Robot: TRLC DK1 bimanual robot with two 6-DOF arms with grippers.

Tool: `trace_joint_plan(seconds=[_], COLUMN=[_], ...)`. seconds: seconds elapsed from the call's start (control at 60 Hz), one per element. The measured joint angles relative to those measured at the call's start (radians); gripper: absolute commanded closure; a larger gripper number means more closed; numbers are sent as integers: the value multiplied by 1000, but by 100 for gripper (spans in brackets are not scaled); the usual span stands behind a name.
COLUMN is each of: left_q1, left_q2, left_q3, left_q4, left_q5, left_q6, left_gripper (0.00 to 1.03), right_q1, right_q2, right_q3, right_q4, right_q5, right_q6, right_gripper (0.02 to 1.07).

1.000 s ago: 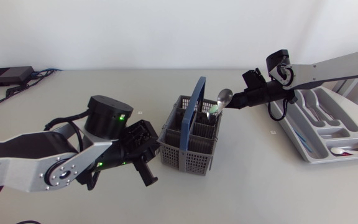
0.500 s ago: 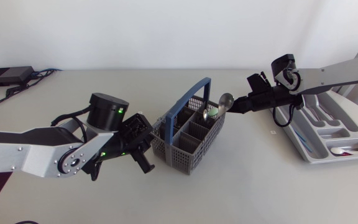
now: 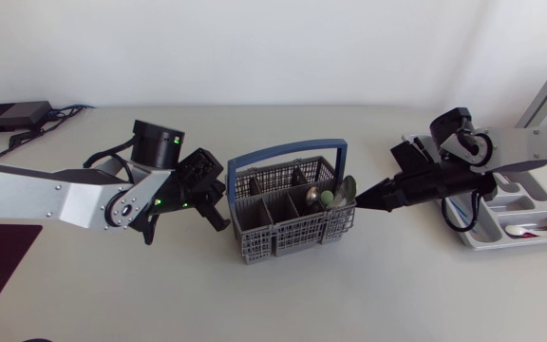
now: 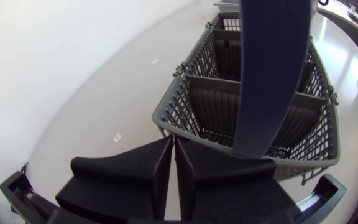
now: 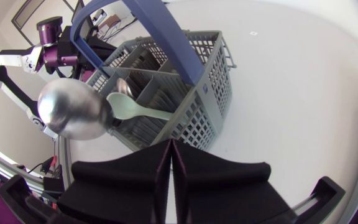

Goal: Sort the cutlery from the basket into the organizer compartments.

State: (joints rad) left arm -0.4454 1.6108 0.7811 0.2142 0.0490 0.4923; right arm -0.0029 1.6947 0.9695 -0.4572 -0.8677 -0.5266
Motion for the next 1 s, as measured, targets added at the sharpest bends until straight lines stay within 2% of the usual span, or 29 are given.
trace_joint_plan(seconds=[0.267,0.417,0.55,0.667,0.767,1.0], left_q1=[50,124,162,155,119,24], left_q2=[6,-89,-240,-333,-379,-451], left_q3=[20,3,-27,-49,-61,-63], left_q4=[8,-23,-81,-130,-172,-233], left_q5=[26,60,86,90,93,97], left_q6=[14,27,33,33,32,32], left_gripper=[96,96,96,96,96,96], right_q1=[-8,-23,2,54,113,227], right_q2=[-138,-268,-395,-481,-546,-619], right_q3=[-80,-127,-167,-187,-187,-187], right_q4=[14,16,15,11,-2,-45], right_q5=[80,119,168,222,279,399], right_q6=[-1,-1,11,47,76,140], right_gripper=[101,101,91,88,82,82])
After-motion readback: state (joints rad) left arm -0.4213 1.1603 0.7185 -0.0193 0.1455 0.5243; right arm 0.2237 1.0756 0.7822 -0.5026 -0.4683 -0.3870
